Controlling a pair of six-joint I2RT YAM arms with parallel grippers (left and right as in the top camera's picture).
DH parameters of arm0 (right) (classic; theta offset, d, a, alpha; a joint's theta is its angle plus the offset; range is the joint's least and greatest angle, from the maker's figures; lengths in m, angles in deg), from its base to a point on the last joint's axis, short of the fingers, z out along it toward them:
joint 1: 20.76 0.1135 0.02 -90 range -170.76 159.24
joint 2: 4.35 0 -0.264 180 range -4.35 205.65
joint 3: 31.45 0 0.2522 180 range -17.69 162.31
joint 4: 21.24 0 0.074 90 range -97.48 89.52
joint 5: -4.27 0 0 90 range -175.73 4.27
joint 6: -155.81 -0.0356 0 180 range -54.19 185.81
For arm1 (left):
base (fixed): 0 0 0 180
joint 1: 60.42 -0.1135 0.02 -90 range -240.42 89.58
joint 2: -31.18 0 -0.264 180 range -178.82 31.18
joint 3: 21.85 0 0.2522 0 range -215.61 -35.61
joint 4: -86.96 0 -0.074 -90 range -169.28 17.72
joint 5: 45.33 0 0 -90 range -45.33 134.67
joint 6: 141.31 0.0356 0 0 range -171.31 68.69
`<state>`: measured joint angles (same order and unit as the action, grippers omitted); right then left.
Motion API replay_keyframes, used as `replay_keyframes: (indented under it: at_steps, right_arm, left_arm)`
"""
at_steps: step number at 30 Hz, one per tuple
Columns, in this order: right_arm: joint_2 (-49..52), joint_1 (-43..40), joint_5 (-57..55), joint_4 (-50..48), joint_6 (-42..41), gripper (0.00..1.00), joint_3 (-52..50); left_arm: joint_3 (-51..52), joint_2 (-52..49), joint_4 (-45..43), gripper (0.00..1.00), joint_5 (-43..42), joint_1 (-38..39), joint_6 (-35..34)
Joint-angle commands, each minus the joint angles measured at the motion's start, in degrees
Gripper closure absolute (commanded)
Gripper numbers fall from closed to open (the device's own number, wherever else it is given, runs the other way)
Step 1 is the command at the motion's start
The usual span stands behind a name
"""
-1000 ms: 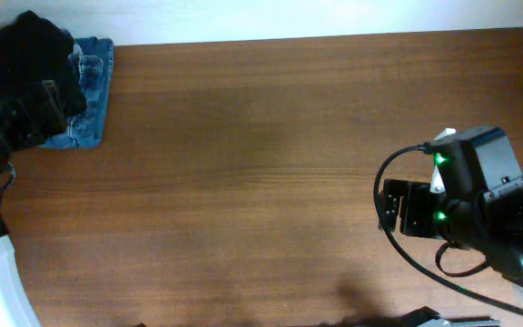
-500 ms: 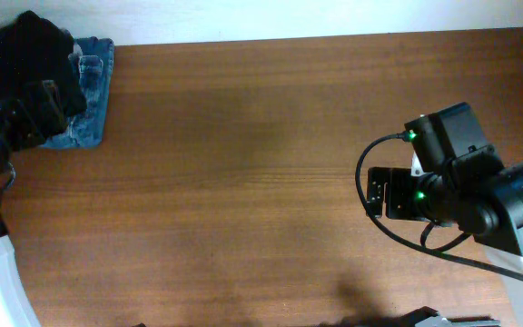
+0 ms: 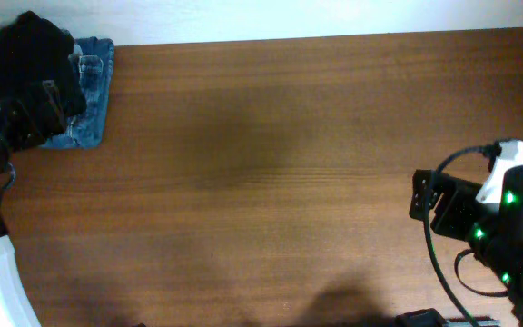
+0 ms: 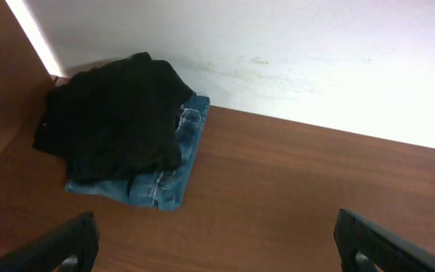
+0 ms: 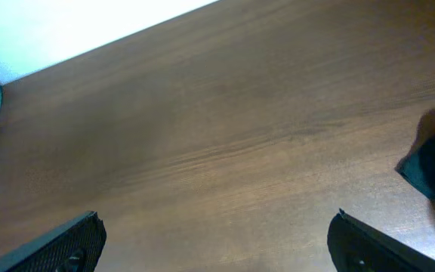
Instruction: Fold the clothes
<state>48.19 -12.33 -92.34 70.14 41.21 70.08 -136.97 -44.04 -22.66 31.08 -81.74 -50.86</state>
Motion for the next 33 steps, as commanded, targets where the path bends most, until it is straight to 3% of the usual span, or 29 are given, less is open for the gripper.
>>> replay_keyframes:
  at_steps: [1,7,16,26,33]
  right_arm:
    - [-5.2,-2.3,-0.5,-5.9,2.4,0.01,-11.2]
    - [-19.1,-2.6,3.7,-28.6,12.2,0.01,-33.5]
    - [-36.2,-5.9,7.7,-52.9,12.3,0.01,-61.0]
    - [-52.5,-5.9,8.0,-69.3,12.2,0.02,-77.7]
    - [-52.3,-5.9,7.7,-76.5,12.4,0.01,-79.5]
  left_arm:
    - [0.2,-0.1,0.2,0.01,-0.6,0.1,0.5]
    - [0.2,-0.1,0.2,0.01,-0.6,0.1,0.5]
    - [0.2,-0.1,0.2,0.01,-0.6,0.1,0.5]
    - [0.2,-0.1,0.2,0.01,-0.6,0.1,0.5]
    - [0.2,-0.1,0.2,0.01,-0.6,0.1,0.5]
